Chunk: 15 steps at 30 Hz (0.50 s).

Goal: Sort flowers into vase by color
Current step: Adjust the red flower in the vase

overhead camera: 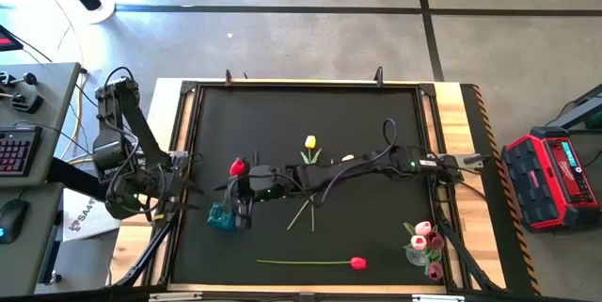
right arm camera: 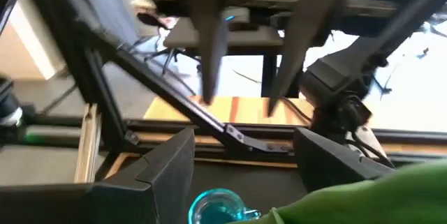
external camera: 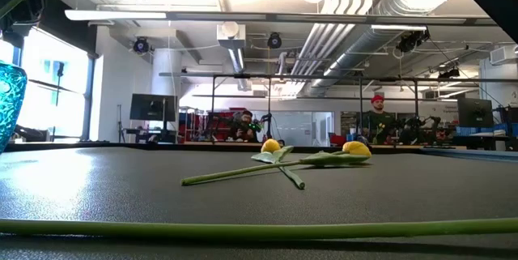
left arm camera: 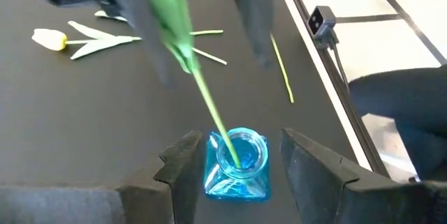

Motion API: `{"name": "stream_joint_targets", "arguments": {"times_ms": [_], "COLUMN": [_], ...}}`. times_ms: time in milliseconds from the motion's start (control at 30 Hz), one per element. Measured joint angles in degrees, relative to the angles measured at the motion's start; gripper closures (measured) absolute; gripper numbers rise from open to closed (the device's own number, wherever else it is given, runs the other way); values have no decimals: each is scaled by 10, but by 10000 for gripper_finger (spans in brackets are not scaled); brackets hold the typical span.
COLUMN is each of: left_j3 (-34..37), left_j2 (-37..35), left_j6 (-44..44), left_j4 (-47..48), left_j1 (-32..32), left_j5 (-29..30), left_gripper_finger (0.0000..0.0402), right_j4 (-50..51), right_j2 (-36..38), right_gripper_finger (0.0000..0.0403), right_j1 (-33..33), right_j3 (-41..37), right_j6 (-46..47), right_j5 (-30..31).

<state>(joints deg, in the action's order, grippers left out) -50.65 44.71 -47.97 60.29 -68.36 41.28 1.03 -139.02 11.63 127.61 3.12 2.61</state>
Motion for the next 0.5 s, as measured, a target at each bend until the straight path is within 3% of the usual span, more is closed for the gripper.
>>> {"name": "stream_joint_targets", "arguments": {"times_ms": [133, 500], "left_j3": [0, 0], "left_j2": [0, 0], "left_j6": [-4, -25], "left_j4": [0, -1], "left_j1": [0, 0], "left_j5": [20, 60], "left_gripper_finger": [227, 227], "right_j4": [1, 51], "right_j2": [0, -1], "right_gripper_finger": [171, 171], "right_j1": [1, -27], "right_j3": [0, 47], "right_j6": [-32, -92], "right_j5": [-15, -145]}}
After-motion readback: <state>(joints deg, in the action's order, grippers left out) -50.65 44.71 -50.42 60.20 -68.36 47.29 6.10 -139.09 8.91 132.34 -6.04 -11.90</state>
